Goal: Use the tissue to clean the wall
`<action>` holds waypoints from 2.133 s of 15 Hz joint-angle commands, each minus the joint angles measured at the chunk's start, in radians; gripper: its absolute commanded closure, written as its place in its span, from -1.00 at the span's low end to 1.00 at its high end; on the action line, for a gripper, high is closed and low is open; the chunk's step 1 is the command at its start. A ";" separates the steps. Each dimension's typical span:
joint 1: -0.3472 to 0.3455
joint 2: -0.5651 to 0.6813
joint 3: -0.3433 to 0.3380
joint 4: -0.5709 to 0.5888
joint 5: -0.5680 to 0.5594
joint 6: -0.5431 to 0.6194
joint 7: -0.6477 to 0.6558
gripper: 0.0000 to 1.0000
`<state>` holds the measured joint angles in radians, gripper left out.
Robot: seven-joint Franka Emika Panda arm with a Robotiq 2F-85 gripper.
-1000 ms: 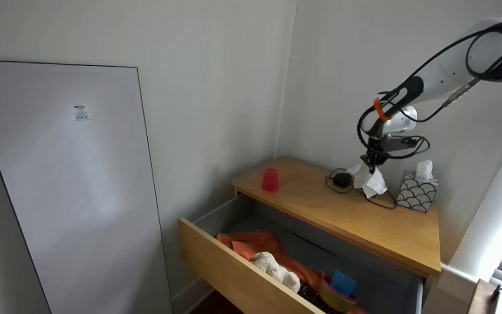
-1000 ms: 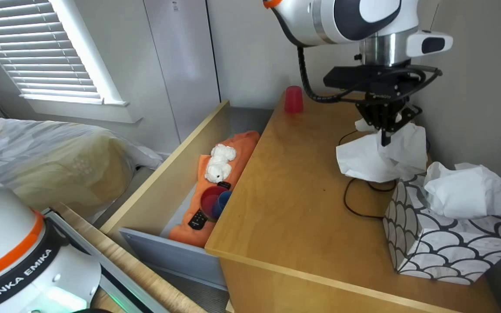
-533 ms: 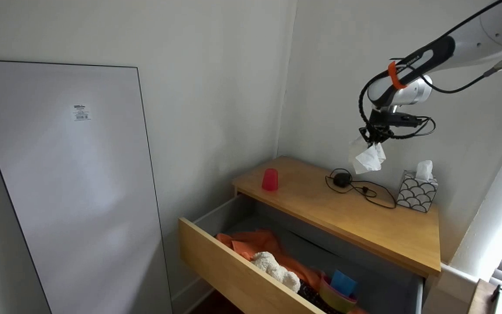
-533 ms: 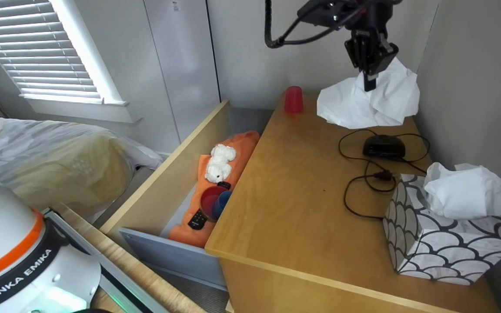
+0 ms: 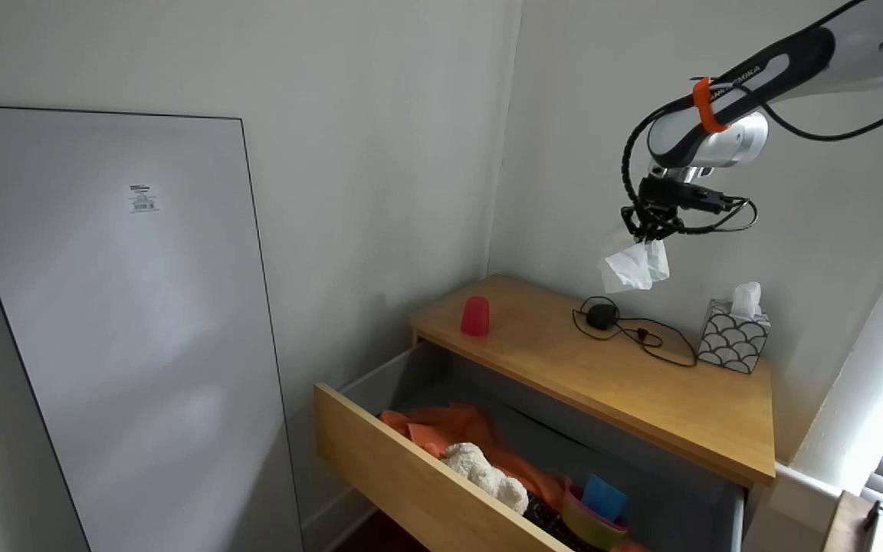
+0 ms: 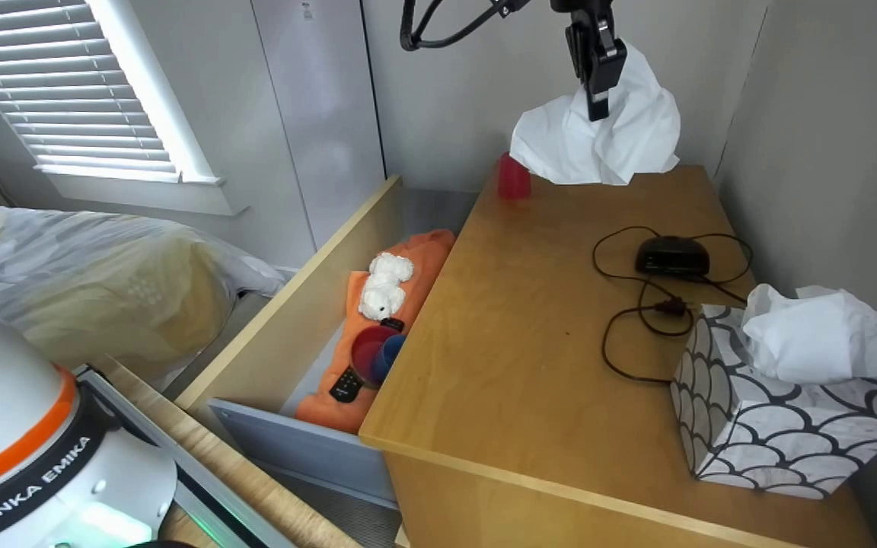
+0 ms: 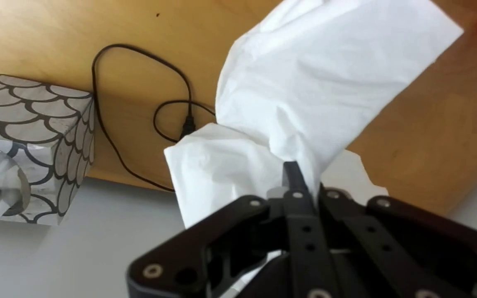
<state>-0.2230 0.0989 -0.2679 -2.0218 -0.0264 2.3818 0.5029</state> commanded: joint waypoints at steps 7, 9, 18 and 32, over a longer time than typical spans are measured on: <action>0.028 0.114 -0.019 0.098 -0.050 0.146 0.350 1.00; 0.041 0.162 -0.035 0.136 -0.074 0.226 0.460 1.00; 0.175 0.390 -0.297 0.348 -0.353 0.321 1.041 1.00; 0.185 0.681 -0.479 0.627 -0.392 0.322 1.297 1.00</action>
<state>-0.0348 0.7155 -0.7124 -1.4613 -0.4079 2.6919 1.7467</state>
